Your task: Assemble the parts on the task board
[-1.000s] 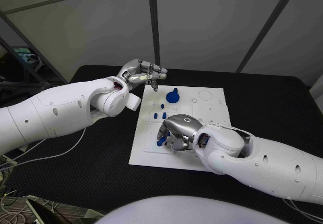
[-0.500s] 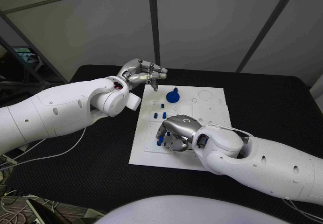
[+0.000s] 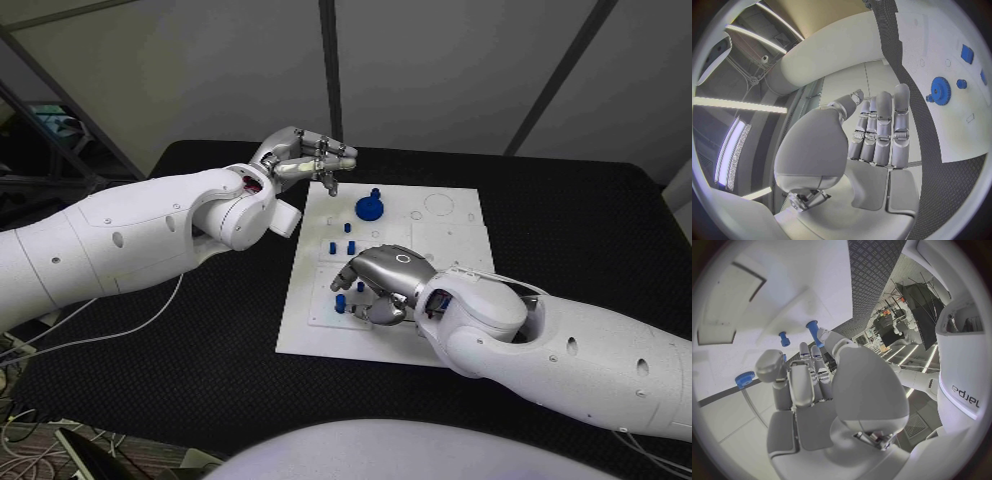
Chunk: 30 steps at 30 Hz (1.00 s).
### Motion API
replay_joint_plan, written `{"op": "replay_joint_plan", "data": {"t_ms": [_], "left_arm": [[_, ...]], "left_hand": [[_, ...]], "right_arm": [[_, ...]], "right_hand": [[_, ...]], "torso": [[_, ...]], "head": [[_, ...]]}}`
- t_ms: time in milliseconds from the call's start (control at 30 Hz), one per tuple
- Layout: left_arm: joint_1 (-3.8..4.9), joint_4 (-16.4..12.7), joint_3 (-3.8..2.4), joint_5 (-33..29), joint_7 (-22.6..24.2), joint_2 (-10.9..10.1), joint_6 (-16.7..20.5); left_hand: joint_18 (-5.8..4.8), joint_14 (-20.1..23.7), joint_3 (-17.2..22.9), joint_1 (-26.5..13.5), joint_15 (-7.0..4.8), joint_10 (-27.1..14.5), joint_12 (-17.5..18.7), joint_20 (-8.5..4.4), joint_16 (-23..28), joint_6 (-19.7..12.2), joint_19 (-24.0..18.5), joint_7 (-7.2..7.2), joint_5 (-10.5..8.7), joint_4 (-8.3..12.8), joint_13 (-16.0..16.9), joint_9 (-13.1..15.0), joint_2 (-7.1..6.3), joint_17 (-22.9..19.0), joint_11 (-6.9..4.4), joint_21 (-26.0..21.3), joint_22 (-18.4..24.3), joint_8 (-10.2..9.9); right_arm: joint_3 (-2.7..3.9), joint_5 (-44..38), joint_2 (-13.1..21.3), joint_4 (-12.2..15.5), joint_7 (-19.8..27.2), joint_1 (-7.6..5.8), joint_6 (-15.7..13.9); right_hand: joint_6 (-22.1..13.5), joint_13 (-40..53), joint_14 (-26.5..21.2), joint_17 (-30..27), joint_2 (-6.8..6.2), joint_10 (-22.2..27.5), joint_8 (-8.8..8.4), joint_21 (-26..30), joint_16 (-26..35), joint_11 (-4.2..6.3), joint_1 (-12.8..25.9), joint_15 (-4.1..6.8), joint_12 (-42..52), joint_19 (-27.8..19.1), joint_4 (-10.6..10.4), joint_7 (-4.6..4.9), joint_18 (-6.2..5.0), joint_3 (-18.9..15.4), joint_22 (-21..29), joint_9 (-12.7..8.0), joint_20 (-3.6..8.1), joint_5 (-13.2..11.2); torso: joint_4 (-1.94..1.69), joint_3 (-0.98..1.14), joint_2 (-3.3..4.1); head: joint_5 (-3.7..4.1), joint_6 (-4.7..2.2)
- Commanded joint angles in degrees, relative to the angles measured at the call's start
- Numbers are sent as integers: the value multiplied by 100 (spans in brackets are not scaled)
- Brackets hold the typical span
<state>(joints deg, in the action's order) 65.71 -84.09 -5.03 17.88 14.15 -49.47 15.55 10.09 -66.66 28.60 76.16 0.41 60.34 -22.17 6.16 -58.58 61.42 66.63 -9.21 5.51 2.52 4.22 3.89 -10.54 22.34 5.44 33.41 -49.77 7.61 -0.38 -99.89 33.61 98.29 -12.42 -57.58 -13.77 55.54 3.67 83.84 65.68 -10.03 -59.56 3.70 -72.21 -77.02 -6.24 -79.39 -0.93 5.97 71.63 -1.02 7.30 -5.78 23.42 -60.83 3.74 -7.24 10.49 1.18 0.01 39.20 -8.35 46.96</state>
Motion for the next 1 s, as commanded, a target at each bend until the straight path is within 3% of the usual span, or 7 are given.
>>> {"op": "replay_joint_plan", "data": {"t_ms": [33,267,400,633,700,800,1000], "left_arm": [[7,2,-3,-11,9,-1,-63],[7,11,2,-11,7,-12,-86],[6,2,9,-11,19,-28,-106],[5,-48,26,-11,49,-88,-109],[2,-73,36,-11,55,-109,-101],[-2,-106,49,-11,63,-129,-93],[-26,-131,61,-11,70,-152,-90]], "left_hand": [[33,-9,16,-4,37,-34,14,17,22,-15,12,-9,32,24,-6,-7,75,-6,-1,-19,7,-21],[33,-7,17,-1,38,-41,11,19,26,-19,12,-10,32,25,-8,-6,81,-11,0,-24,8,-22],[34,-7,16,-1,38,-43,11,19,28,-21,12,-10,31,26,-8,-6,80,-12,0,-26,9,-23],[33,-6,11,-8,40,-46,9,20,29,-21,11,-11,29,24,-9,-6,76,-14,2,-29,10,-22],[33,-6,11,-8,40,-46,9,20,29,-21,11,-11,29,24,-9,-6,76,-14,2,-29,10,-22],[33,-6,11,-8,40,-46,9,20,29,-21,11,-11,29,24,-9,-6,76,-14,2,-29,10,-22],[33,-6,11,-8,40,-46,9,20,29,-21,11,-11,29,24,-9,-6,76,-14,2,-29,10,-22]], "right_arm": [[2,-22,94,109,222,-3,-596],[23,318,631,517,304,-8,-997],[214,1008,1094,706,153,-38,-947],[330,1960,2076,948,-409,-99,-866],[339,2068,2338,1030,-621,-104,-880],[345,2155,2635,1137,-892,-106,-909],[347,2193,2924,1236,-1318,-100,-925]], "right_hand": [[-57,7,144,-42,-21,46,-24,21,34,-5,-20,-39,38,-43,5,10,-65,-39,13,-6,-6,38],[-62,23,87,-248,16,-90,14,143,175,36,7,-10,205,-138,-37,81,-103,-90,185,16,5,48],[391,131,130,-172,51,-818,216,103,130,151,243,64,580,-68,-252,170,-89,-171,118,95,56,-16],[791,992,314,505,-67,-2155,468,-351,-303,518,707,376,1746,425,-641,-133,63,-718,-566,178,353,138],[806,3501,397,976,-87,-2426,585,-507,-583,588,767,434,4074,579,-736,-205,117,-1019,-802,237,415,471],[658,6211,441,1436,123,-2201,892,-653,-850,572,676,472,6475,699,-943,-172,173,-1666,-1030,412,382,889],[485,7357,513,1876,172,-2461,1115,-790,-1064,542,772,394,7406,816,-1257,-189,199,-2248,-1249,543,384,1105]], "torso": [[8,0,-4],[16,-4,-16],[23,-16,-25],[70,-49,-51],[94,-54,-59],[119,-65,-65],[141,-56,-75]], "head": [[15,-17],[124,-71],[281,-126],[533,-165],[606,-174],[713,-195],[801,-201]]}}
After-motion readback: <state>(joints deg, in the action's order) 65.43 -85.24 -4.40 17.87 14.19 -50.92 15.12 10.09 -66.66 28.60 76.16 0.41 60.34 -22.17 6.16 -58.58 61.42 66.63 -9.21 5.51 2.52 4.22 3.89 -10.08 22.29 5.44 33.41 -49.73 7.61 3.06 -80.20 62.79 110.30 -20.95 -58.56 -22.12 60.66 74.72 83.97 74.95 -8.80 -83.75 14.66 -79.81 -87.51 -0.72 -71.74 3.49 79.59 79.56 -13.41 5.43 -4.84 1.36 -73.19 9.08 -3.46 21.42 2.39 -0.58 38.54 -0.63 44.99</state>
